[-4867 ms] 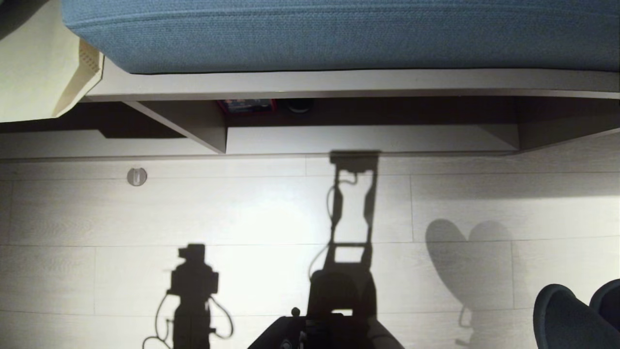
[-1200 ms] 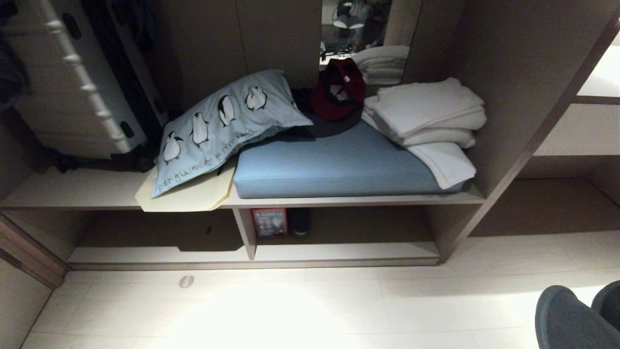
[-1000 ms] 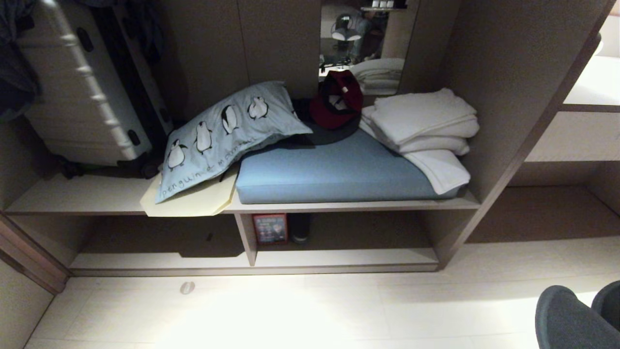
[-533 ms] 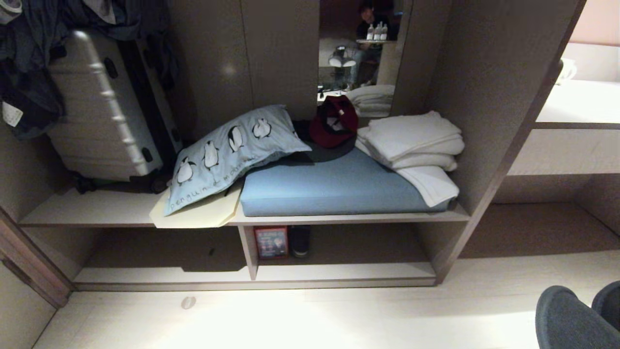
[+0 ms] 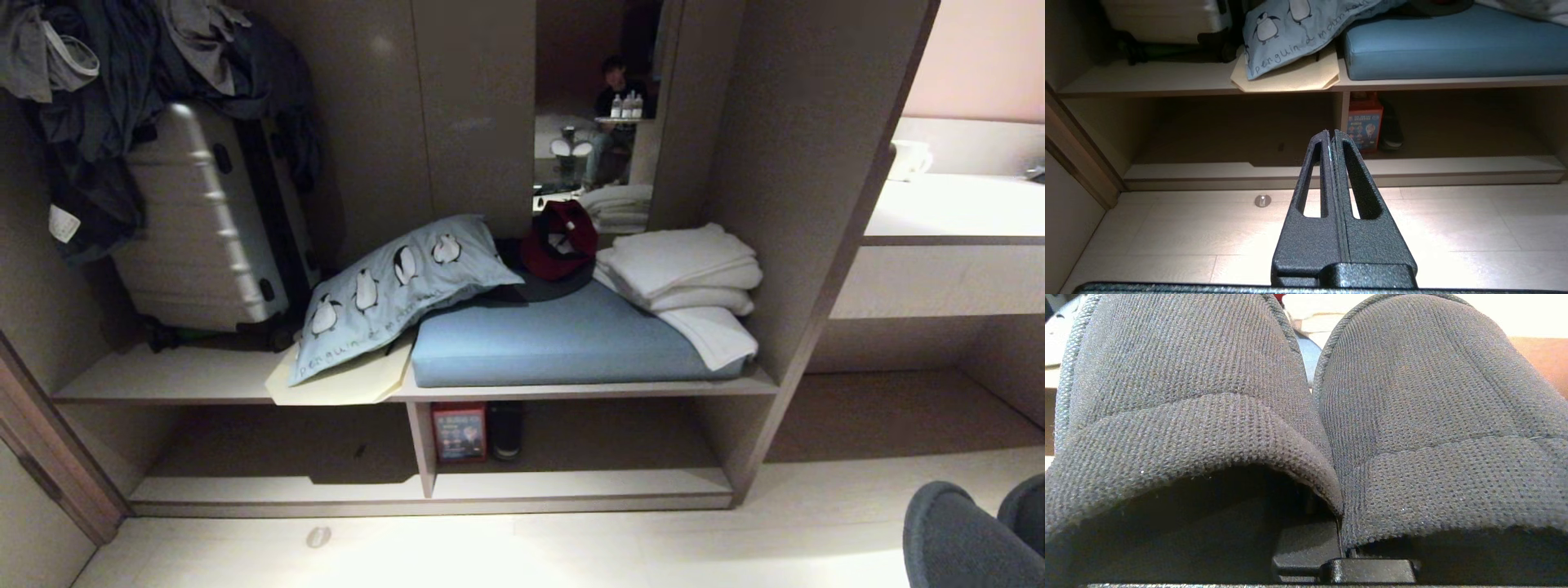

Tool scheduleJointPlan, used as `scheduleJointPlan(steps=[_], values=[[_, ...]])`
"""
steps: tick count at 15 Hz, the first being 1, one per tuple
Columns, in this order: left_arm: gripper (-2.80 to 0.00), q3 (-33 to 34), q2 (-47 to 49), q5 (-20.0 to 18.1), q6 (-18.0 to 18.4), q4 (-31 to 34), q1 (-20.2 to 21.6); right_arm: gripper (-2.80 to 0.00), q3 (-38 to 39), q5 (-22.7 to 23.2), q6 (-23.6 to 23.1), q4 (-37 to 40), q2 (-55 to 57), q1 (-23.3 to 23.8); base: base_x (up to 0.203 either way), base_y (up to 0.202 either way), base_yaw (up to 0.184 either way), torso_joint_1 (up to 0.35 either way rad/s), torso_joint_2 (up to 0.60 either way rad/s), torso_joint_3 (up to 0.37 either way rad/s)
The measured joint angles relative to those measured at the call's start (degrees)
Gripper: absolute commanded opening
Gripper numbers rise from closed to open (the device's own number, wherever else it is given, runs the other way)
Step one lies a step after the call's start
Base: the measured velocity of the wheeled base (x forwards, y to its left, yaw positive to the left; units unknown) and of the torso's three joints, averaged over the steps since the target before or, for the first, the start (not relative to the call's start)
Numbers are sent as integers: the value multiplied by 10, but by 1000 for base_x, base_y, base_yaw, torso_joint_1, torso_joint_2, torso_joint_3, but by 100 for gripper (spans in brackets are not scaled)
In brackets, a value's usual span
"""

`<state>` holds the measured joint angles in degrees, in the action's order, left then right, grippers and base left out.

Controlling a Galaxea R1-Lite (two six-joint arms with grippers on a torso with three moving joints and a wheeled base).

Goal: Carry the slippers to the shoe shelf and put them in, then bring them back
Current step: Place the slippers on the floor

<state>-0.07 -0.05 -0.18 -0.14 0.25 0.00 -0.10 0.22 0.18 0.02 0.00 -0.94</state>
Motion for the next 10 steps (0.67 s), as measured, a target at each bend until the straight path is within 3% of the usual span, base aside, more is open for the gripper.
scheduleJointPlan(steps=[10], values=[[-280, 0, 0, 0, 1, 0, 0, -280, 0, 0, 0, 0, 0, 0, 0, 0, 0, 0, 0, 3]])
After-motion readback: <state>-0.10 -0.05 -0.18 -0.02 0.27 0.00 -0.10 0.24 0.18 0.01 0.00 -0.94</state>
